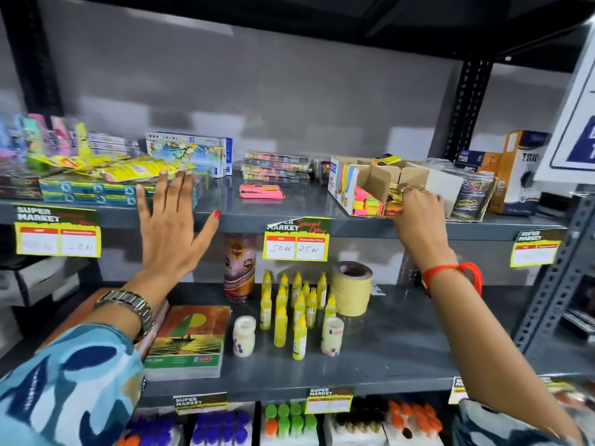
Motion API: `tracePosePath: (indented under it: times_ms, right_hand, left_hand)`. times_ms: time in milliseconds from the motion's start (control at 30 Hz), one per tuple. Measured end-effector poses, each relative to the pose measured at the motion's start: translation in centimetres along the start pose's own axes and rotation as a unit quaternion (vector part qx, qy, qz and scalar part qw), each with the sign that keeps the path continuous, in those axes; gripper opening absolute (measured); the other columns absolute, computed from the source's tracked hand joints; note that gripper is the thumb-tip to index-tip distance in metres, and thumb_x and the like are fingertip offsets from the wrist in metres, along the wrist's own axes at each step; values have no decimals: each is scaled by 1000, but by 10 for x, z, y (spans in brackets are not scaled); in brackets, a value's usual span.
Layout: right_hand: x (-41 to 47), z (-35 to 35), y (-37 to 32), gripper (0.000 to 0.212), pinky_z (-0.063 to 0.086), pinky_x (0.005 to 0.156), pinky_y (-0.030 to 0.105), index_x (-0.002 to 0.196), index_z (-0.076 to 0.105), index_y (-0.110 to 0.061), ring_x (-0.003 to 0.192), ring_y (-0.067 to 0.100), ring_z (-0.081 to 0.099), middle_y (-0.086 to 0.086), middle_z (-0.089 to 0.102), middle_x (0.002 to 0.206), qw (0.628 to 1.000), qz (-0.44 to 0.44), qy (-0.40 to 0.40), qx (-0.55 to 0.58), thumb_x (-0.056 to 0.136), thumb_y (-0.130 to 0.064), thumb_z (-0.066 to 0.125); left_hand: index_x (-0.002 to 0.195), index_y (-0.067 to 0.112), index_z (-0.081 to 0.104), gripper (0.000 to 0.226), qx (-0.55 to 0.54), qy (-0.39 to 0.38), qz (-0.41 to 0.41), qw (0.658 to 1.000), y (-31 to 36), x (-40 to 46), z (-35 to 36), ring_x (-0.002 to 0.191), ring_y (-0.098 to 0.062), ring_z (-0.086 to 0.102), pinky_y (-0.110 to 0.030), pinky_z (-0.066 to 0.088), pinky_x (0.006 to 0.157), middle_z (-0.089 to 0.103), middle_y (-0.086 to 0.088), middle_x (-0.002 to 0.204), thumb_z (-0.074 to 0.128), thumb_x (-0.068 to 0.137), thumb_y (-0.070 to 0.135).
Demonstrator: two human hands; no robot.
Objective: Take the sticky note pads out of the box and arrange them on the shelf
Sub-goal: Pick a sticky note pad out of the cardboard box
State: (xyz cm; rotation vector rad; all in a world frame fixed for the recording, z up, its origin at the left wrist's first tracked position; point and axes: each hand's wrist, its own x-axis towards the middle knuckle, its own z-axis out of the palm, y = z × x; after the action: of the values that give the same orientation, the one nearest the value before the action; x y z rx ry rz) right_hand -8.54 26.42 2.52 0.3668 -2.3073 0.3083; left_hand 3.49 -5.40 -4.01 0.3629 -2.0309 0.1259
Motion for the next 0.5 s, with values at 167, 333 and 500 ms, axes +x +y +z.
tracePosePath:
  times_ms: [167,333,500]
  right_hand:
    - [-3,-13,6,19,49,66,45,87,61,9,81,48,60,33,65,85,1000,-15,23,-5,73,18,51]
    - [3,-25,8,24,49,63,45,93,64,5,78,47,59,33,64,86,994,19,90,56,77,12,49]
    - [-1,-41,-22,32,50,71,43,107,65,0,83,41,61,25,70,95,943,-40,295,149,83,3,45]
  left_hand:
    - [144,2,32,75,1,-3,-1,1000,0,1,0,141,-33,22,-54,0,116,37,-17,148,27,90,55]
    - [144,3,33,74,3,-5,-4,1000,-2,1,0,141,-32,24,-53,2,116,38,-15,148,28,90,55]
    - [146,6,32,73,-7,0,-5,1000,-2,0,0,142,-29,23,-50,1,117,38,-11,149,28,92,55]
